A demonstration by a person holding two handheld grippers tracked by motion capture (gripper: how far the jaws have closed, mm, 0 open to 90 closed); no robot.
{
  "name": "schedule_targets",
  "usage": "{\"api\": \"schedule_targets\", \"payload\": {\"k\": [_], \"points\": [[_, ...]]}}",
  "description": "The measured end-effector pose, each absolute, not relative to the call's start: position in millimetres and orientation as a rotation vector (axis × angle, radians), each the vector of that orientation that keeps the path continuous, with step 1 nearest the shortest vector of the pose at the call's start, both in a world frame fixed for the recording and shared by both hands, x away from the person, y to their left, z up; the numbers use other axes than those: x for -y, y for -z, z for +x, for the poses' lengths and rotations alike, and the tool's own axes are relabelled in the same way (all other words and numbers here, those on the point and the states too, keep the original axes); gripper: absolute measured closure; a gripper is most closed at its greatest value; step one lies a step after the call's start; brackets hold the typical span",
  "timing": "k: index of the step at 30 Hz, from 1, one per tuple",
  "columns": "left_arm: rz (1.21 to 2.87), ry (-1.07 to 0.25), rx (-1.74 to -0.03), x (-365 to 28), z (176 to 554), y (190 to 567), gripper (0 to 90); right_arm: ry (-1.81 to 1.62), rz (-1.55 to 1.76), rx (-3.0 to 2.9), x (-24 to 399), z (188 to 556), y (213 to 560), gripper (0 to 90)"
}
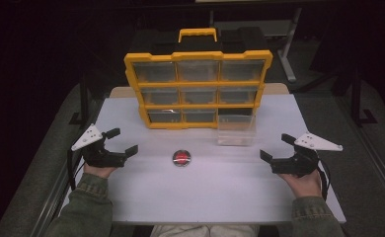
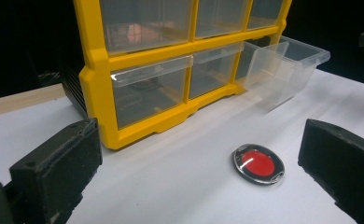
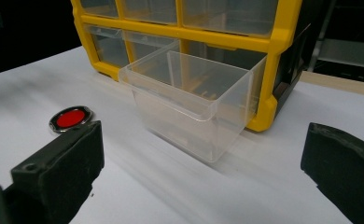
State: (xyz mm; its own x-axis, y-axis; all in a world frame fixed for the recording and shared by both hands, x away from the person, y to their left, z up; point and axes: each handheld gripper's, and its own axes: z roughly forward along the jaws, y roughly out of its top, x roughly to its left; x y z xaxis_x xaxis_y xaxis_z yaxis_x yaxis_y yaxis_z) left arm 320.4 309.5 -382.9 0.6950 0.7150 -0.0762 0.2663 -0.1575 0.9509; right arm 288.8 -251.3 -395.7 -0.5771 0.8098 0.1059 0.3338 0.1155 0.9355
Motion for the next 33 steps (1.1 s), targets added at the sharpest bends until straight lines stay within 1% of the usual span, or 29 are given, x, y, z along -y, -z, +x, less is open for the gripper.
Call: {"api": "schedule_targets", "payload": {"k": [5,13,33], "points": [[1.726,-0.467,-0.793,-309,321,384,0.0,-1.467,1.108,-1.961,252,289,396,0.0],[1.744,-0.388,-0.803,-302,329,392,0.0,-1.501,1.118,-1.94,258,289,396,0.0],[1.84,-0.369,-0.752,-281,334,382,0.0,-1.485,1.101,-1.961,255,289,398,0.0]]}}
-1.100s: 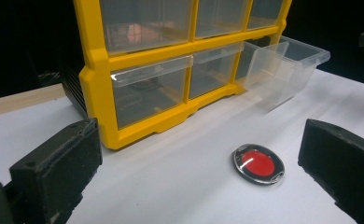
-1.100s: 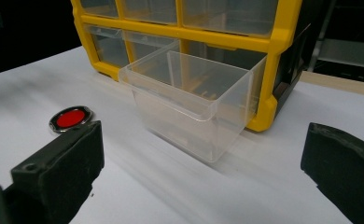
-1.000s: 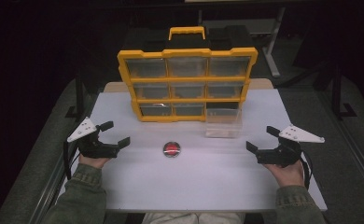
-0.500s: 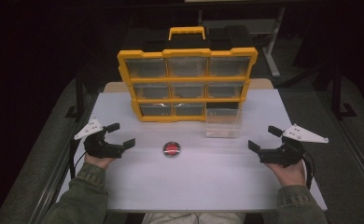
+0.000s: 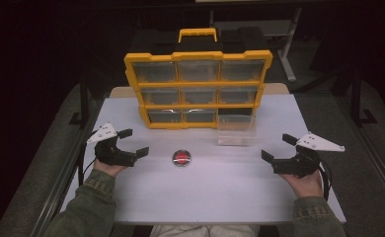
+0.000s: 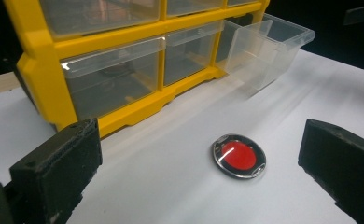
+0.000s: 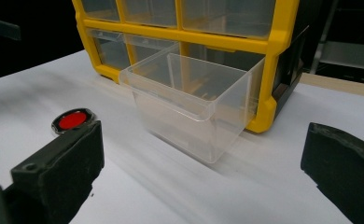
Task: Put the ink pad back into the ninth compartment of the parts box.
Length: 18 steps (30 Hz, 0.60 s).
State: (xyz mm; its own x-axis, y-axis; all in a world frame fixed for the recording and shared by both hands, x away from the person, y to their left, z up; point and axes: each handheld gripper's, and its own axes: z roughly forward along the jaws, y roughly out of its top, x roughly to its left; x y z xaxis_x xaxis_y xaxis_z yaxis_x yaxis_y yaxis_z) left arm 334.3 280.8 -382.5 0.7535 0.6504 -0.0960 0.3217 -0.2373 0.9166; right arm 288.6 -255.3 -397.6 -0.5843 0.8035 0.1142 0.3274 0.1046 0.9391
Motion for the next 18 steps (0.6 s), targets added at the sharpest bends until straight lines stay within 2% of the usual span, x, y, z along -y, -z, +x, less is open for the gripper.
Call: {"api": "schedule_targets", "payload": {"k": [18], "points": [[1.932,-0.349,-0.7,-257,348,372,0.0,-1.47,1.103,-1.971,255,288,399,0.0]]}}
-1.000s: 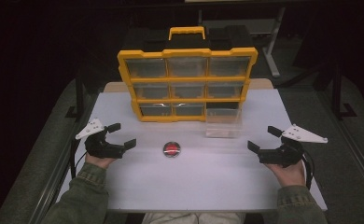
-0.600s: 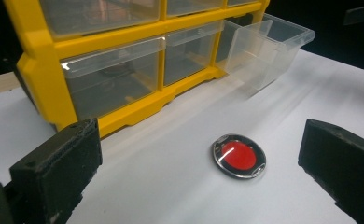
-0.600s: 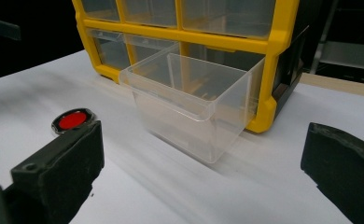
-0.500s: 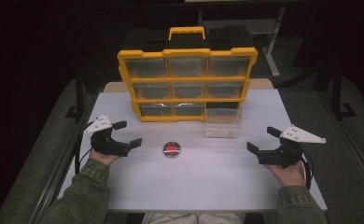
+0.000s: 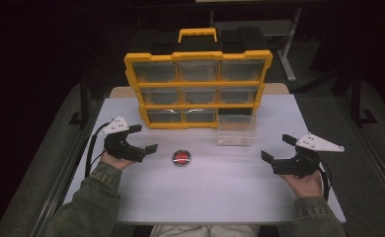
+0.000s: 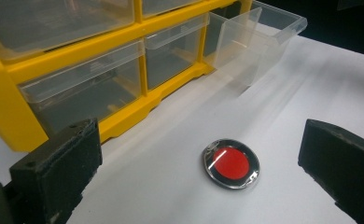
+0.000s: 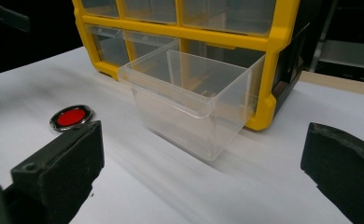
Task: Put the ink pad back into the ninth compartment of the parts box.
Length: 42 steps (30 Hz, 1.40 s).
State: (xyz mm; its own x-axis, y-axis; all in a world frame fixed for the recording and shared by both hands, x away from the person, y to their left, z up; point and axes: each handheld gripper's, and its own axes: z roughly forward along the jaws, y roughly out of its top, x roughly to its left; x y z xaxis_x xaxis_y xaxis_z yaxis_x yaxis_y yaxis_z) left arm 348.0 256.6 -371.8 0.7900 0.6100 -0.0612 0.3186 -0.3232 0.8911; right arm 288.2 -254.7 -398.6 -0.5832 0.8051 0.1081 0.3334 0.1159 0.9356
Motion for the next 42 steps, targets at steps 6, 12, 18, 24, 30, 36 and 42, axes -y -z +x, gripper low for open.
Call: {"api": "schedule_targets", "payload": {"k": [6,12,18,24,30,36,42], "points": [[1.959,-0.337,-0.68,-250,352,368,0.0,-1.469,1.102,-1.976,255,288,399,0.0],[1.975,-0.326,-0.654,-241,356,364,0.0,-1.466,1.102,-1.978,255,289,399,0.0],[2.015,-0.311,-0.618,-227,360,362,0.0,-1.461,1.098,-1.98,254,288,400,0.0],[2.035,-0.299,-0.605,-219,362,362,0.0,-1.467,1.098,-1.983,254,288,400,0.0],[2.057,-0.293,-0.588,-212,366,362,0.0,-1.467,1.097,-1.983,254,288,400,0.0],[2.082,-0.288,-0.586,-205,371,364,0.0,-1.47,1.09,-1.991,253,288,401,0.0],[2.1,-0.285,-0.581,-200,376,362,0.0,-1.471,1.09,-1.995,253,288,402,0.0]]}}
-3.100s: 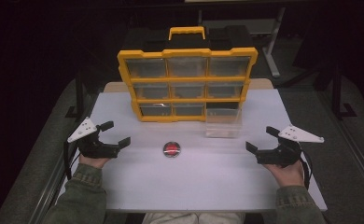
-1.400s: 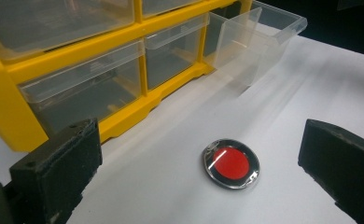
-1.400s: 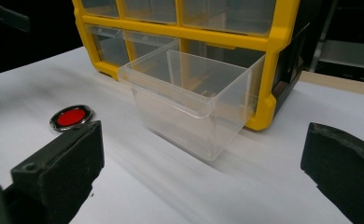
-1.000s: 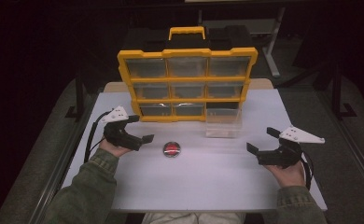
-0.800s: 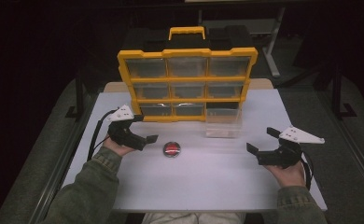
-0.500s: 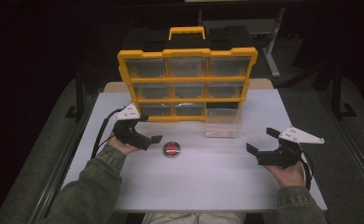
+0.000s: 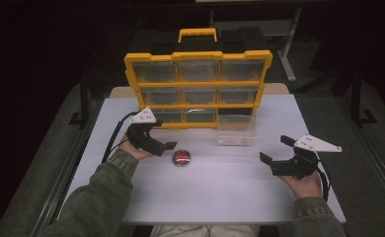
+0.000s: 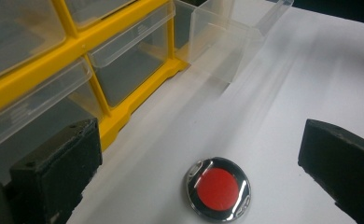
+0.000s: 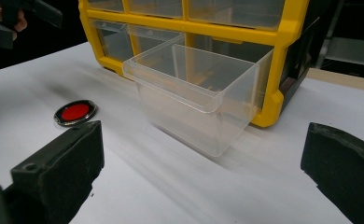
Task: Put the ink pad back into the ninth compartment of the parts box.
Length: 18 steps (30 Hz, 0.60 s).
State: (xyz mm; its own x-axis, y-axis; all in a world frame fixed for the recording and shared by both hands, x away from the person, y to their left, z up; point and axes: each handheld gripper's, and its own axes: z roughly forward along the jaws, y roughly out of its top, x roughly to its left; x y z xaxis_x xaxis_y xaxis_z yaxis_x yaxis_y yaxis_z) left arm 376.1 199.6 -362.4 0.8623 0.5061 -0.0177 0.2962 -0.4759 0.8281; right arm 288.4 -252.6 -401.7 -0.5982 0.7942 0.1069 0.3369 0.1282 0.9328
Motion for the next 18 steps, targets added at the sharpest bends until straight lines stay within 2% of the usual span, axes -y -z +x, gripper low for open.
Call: {"api": "schedule_targets", "payload": {"k": [18], "points": [[2.199,-0.276,-0.517,-173,384,370,0.0,-1.464,1.079,-2.011,252,289,403,0.0]]}}
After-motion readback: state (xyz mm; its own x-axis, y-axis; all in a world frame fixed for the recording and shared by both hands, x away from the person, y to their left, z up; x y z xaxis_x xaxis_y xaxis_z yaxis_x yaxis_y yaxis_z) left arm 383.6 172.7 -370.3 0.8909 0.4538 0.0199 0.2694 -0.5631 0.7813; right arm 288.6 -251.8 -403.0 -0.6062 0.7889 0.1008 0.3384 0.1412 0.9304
